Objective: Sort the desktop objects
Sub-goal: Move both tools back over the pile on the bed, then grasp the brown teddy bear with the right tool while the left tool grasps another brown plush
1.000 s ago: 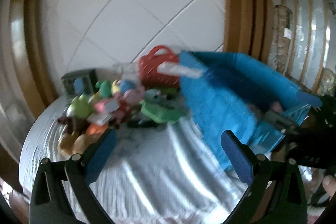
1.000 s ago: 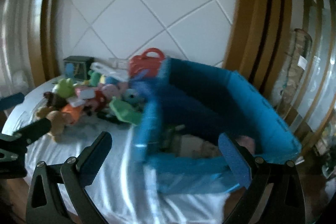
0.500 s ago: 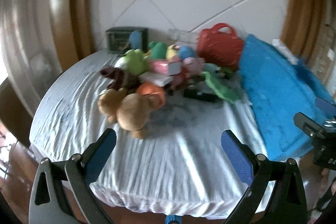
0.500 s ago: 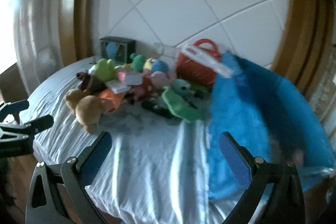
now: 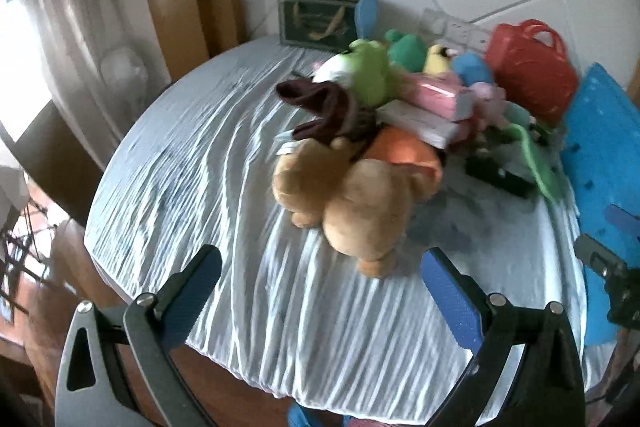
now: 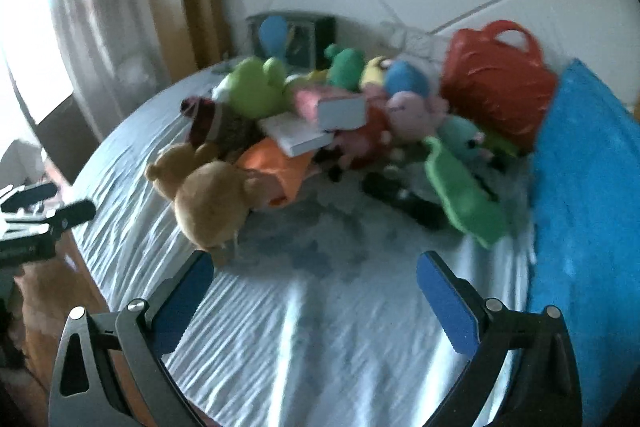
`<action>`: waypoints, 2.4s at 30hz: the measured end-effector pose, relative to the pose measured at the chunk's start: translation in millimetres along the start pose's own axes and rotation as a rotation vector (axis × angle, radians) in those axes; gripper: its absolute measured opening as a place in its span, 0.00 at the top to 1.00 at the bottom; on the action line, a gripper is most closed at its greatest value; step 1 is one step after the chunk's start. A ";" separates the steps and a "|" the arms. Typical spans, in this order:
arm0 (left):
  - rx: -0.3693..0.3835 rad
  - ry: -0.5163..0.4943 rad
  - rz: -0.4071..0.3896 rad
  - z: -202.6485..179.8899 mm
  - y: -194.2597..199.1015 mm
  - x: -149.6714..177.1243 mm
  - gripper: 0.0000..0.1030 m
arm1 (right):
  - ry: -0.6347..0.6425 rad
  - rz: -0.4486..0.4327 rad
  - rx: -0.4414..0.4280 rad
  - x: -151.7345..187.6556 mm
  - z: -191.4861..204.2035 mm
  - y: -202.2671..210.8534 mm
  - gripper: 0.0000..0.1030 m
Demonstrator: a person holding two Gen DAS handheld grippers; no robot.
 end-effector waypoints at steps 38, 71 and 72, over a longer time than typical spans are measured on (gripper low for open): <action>0.326 -0.281 0.251 99.8 -108.1 -40.6 0.17 | -0.353 0.252 0.264 -10.2 171.5 -77.6 0.00; 0.355 -0.417 0.377 169.4 -30.5 68.0 0.13 | -0.388 0.335 0.149 91.8 223.4 -54.9 0.00; 0.363 -0.413 0.358 173.6 -21.5 67.7 0.13 | -0.391 0.341 0.137 98.5 227.6 -54.1 0.00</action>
Point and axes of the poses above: each gripper's, at about its wrist camera, not at the fingertips, and y roughly against the way its jaws point, z to its left, x to its underside, the point moved 1 cm from there along -y, roughly the way its jaws point, and after that the axes turned 12 degrees about x, right-handed, at the moved point
